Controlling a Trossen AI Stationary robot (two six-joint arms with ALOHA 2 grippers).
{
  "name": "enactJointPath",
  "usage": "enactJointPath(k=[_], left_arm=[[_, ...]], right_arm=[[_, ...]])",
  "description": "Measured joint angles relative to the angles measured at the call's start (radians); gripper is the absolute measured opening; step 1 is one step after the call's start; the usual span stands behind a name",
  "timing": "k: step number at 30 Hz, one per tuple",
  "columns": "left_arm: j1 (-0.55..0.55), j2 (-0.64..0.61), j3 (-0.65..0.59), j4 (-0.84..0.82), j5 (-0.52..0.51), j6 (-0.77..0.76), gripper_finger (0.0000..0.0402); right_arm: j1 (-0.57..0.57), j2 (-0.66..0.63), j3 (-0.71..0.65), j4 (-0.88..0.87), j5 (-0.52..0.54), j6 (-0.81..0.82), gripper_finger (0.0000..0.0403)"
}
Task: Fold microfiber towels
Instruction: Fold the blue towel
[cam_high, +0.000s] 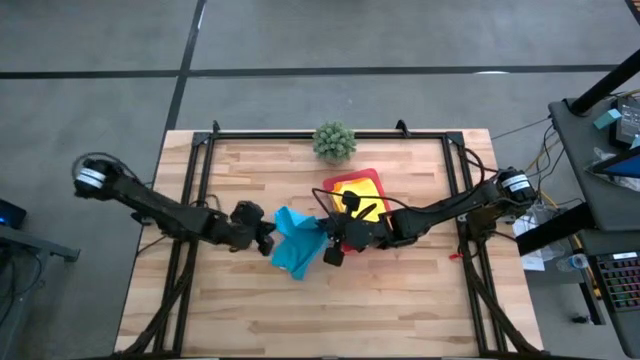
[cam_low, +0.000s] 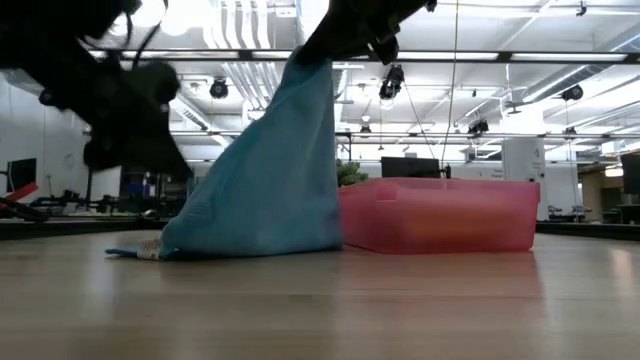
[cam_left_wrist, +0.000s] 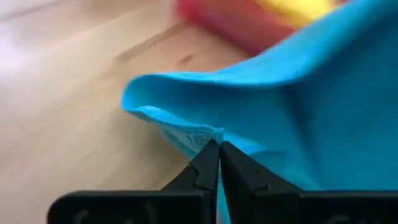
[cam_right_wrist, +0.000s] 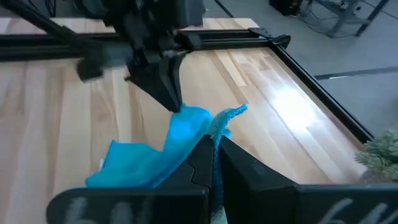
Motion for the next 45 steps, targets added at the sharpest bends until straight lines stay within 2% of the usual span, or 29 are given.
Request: enactJointPath(k=[6,14,19,23,28,34,40,45], left_arm=[[-0.043,-0.187,0.001,0.034,0.058,0.137,0.0],[-0.098,-0.203,-0.012,0.241,0.061,0.263,0.0],[-0.128,-0.221,-0.014,0.322,0.074,0.307,0.0],[-0.16,-0.271,-0.009,0.384,0.098,0.368,0.0],[-0.171,-0.329,-0.006,0.384,0.082,0.372,0.0],[-0.171,-0.28,-0.036,0.371,0.039,0.343,0.0],[-0.171,-0.167,-0.029,0.397,0.002,0.3,0.0],[-0.169,-0.119,-0.029,0.402,-0.037,0.289,0.0]], right_arm=[[0.0,0.01,0.019,0.061,0.0,0.043,0.0009],[-0.004,0.128,0.035,0.217,-0.02,0.026,0.0009],[-0.029,0.154,0.092,0.102,-0.019,0.021,0.0009],[-0.05,0.134,0.138,-0.027,0.026,0.054,0.0009],[-0.047,0.124,0.161,-0.036,0.023,0.054,0.0009],[-0.04,0.153,0.154,0.065,-0.076,0.057,0.0009],[-0.042,0.221,0.154,0.177,-0.127,0.047,0.0009],[-0.037,0.252,0.154,0.243,-0.16,0.008,0.0009]])
